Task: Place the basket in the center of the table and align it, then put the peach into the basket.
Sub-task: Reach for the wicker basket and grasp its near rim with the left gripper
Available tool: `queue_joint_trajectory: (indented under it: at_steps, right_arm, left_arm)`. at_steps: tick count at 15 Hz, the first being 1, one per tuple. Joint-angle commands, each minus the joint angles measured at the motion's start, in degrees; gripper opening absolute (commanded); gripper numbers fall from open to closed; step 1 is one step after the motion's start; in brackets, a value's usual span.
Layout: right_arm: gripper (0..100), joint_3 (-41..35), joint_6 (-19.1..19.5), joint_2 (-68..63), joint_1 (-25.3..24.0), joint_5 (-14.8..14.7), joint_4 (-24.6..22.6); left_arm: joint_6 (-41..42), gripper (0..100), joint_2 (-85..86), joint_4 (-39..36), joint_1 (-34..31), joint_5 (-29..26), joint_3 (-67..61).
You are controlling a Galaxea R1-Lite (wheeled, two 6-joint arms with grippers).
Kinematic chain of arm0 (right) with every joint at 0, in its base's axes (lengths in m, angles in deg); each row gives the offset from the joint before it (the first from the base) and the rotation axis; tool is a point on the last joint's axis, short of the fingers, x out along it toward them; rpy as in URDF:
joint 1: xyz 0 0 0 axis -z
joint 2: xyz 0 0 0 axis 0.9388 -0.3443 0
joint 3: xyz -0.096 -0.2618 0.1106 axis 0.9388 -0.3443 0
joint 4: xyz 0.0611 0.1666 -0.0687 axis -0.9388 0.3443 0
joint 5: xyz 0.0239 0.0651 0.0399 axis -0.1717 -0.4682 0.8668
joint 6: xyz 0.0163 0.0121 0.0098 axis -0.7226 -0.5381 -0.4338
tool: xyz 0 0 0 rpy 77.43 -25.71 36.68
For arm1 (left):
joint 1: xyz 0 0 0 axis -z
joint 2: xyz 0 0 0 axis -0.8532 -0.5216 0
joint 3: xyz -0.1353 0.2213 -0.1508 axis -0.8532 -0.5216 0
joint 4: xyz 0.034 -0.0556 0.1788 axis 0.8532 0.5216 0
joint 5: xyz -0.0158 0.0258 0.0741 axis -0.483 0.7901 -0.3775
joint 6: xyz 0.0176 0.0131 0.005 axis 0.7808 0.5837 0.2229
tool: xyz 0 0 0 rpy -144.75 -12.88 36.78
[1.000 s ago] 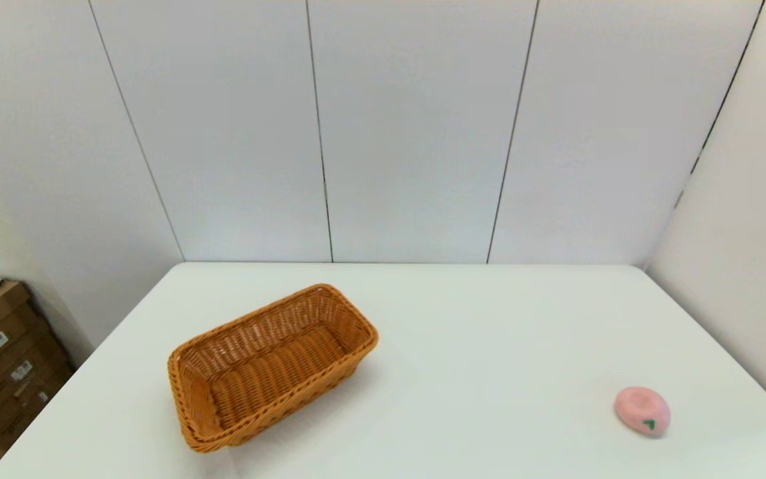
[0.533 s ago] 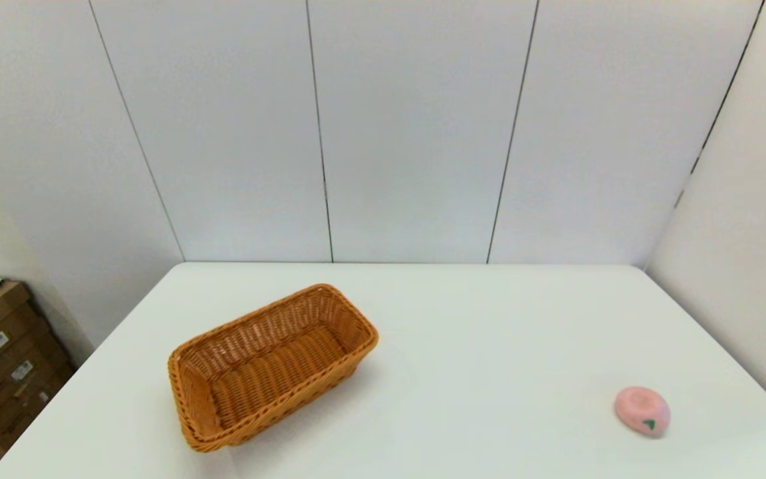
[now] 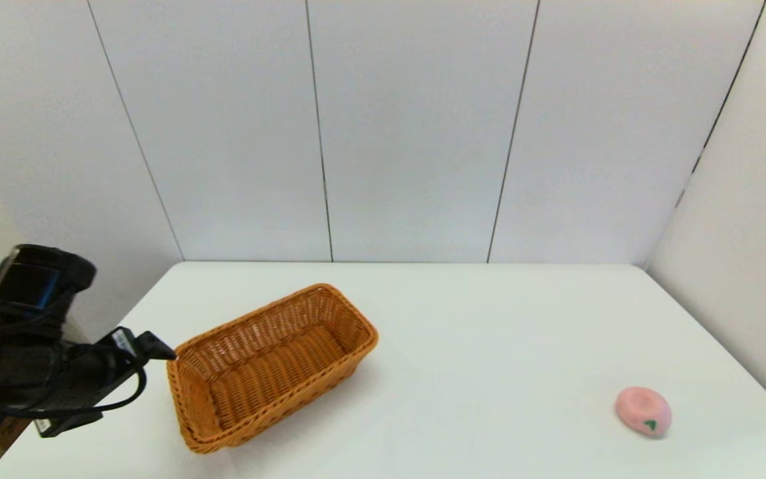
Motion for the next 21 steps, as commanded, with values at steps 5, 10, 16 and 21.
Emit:
queue_joint_trajectory:
  at_steps: [5,10,16,21]
  right_arm:
    - [100,0.0,-0.2,0.0,-0.1,0.0,-0.1]
    - [100,0.0,-0.2,-0.1,-0.1,0.0,-0.1]
    - [100,0.0,-0.3,0.0,0.0,0.0,-0.2]
    - [100,-0.1,-0.3,0.0,0.0,0.0,-0.2]
  left_arm:
    - [-3.3,100,-21.0,-0.3,1.9,-7.4,7.0]
    - [-3.3,0,-21.6,-2.2,2.0,-8.7,6.9]
    - [-3.3,0,-22.0,-4.4,2.0,-8.9,6.6]
    - [-3.3,0,-21.3,-5.1,2.0,-8.8,6.6]
